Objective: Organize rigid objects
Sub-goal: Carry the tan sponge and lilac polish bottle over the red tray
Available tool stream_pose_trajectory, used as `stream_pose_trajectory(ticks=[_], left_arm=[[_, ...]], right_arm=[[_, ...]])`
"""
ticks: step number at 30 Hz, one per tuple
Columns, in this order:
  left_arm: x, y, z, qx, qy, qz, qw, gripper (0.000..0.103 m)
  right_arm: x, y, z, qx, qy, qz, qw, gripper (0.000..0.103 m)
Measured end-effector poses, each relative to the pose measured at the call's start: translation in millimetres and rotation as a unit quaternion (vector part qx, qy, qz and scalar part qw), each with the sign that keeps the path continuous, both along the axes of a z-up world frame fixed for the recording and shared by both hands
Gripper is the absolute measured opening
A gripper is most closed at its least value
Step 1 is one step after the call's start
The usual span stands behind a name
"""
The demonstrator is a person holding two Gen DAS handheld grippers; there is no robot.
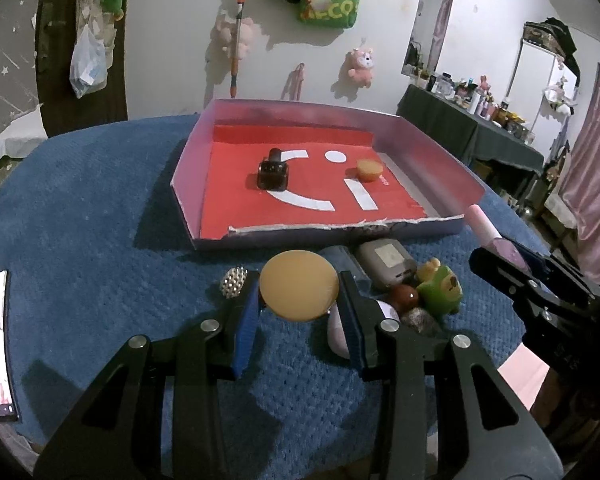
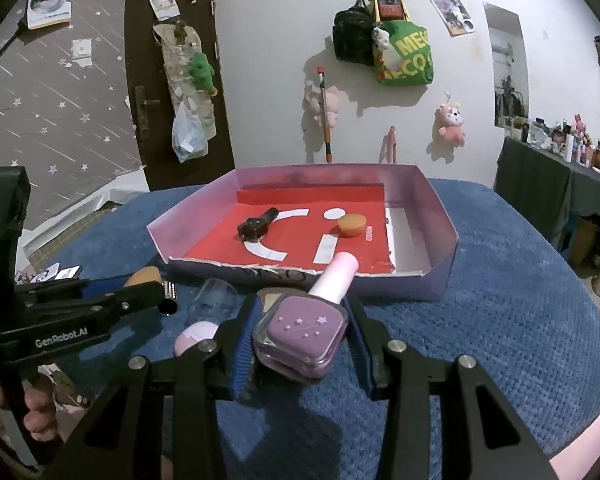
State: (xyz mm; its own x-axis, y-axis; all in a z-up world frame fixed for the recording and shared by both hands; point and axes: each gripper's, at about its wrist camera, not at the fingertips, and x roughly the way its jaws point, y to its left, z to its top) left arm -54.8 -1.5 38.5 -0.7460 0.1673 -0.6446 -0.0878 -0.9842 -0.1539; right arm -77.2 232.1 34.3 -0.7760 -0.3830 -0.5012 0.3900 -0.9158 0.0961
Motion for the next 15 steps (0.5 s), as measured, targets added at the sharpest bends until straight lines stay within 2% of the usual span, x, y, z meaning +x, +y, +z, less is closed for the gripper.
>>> stream_pose_trajectory(ticks=[15], left_arm=[[-26.6,1.9,23.2,-0.003,0.011,-0.002,0.9999,0.036]], right_arm=[[-26.7,0.5,18.9,-0.007,0.001,0.02,1.0,0.045]])
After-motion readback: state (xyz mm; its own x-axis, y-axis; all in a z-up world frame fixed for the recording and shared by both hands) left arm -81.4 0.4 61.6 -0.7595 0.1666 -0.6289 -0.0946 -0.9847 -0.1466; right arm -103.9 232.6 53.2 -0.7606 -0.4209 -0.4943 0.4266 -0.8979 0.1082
